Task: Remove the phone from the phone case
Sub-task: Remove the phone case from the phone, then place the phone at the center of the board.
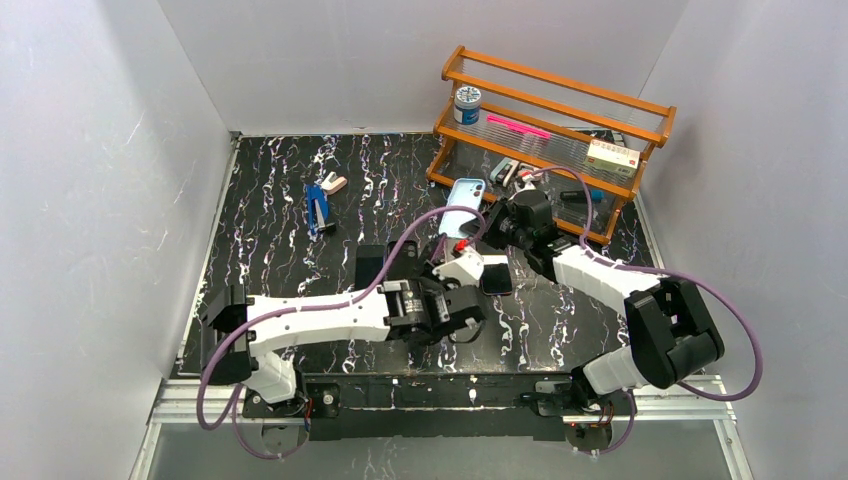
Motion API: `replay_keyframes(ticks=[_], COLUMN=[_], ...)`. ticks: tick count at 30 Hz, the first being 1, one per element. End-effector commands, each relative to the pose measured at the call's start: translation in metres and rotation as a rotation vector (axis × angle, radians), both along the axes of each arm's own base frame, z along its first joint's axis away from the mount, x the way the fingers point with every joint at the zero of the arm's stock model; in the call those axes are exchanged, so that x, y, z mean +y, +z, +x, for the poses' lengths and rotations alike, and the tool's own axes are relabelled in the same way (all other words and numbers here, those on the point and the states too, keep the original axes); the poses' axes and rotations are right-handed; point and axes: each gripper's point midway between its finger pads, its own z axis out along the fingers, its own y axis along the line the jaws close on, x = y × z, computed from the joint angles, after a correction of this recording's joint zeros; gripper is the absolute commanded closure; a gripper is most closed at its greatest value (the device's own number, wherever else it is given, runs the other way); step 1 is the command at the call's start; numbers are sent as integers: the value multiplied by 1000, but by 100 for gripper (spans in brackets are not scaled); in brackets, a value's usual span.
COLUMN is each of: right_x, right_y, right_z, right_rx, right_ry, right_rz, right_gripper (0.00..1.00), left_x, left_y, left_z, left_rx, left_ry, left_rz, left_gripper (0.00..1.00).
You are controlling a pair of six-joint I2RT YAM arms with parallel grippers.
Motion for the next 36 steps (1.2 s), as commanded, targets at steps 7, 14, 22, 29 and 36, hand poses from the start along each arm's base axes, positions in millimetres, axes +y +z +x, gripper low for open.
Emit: replay_keyframes(ticks=[7,14,22,29,36], right_x=[15,40,62,78,87], right_y=[22,15,-13,-30,-45], right_z=[2,31,67,87,93], right_rx=[-158,-136,-77,-41,-3], right_ry=[198,246,255,271,290], right_rz=[-29,-9,-14,5,16], right_gripper=[99,99,99,99,99], left_x=[59,72,78,83,94], left_y=[-4,-32,-64,-93,-120], left_z=[100,177,232,243,226], left_rx=[-29,-30,-4,56,112], left_ry=[258,315,337,333,357], left_rz=[20,164,249,278,295], left_gripper=[100,100,100,100,97])
